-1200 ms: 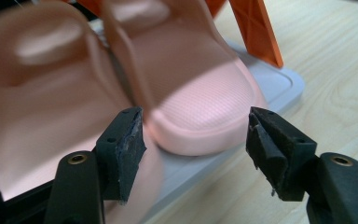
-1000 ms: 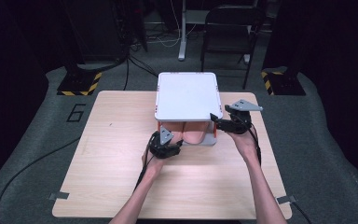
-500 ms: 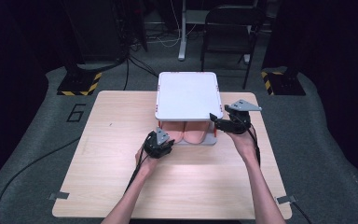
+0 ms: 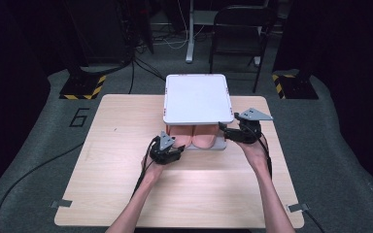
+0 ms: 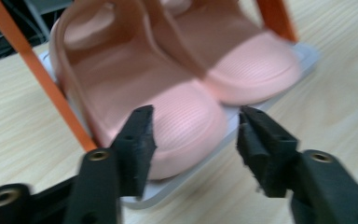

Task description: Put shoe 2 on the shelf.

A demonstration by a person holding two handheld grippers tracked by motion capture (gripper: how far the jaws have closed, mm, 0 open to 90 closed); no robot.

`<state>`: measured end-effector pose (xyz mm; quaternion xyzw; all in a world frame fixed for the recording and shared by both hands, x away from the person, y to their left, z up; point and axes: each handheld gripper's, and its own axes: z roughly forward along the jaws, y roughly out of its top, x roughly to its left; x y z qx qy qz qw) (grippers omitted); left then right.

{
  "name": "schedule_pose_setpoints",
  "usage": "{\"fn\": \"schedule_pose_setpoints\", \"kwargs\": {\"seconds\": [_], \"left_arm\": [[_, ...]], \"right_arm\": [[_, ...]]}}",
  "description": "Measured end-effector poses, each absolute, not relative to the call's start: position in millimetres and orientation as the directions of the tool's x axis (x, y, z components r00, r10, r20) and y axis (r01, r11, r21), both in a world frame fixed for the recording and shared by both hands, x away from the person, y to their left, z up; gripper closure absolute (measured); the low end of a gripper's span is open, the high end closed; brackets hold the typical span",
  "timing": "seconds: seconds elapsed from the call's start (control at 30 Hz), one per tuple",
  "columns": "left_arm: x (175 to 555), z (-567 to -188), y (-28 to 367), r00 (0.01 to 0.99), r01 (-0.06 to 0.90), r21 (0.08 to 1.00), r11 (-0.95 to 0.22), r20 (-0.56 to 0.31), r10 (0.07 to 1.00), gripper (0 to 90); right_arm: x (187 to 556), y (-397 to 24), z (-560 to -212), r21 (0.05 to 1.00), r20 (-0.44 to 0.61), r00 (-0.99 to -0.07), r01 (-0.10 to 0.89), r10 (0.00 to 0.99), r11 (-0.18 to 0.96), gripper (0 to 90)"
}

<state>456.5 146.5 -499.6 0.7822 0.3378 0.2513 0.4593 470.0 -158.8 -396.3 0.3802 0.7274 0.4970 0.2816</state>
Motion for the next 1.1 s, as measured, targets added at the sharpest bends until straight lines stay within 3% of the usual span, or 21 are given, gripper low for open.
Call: {"fn": "schedule_pose_setpoints", "kwargs": {"seconds": [0.1, 0.27, 0.73, 1.1], "left_arm": [[446.1, -492.2, 151.3, 0.665, 0.271, 0.899, -0.344, 0.084, 0.742, 32.0], [430.9, -482.5, 162.4, 0.671, 0.252, 0.901, -0.352, 0.099, 0.734, 24.0], [394.3, -485.0, 212.7, 0.648, 0.279, 0.905, -0.321, 0.07, 0.758, 20.1], [372.7, -497.9, 261.5, 0.578, 0.32, 0.911, -0.26, 0.03, 0.815, 20.2]], "right_arm": [[458.7, -159.8, -392.8, 0.949, -0.046, -0.561, 0.233, 0.826, 0.212, 21.0], [441.2, -164.8, -400.5, 0.952, -0.026, -0.546, 0.241, 0.837, 0.188, 19.6], [396.1, -196.1, -457.6, 0.934, 0.071, -0.457, 0.341, 0.887, 0.101, 19.5], [378.7, -211.2, -480.1, 0.925, 0.078, -0.408, 0.37, 0.91, 0.087, 20.1]]}}
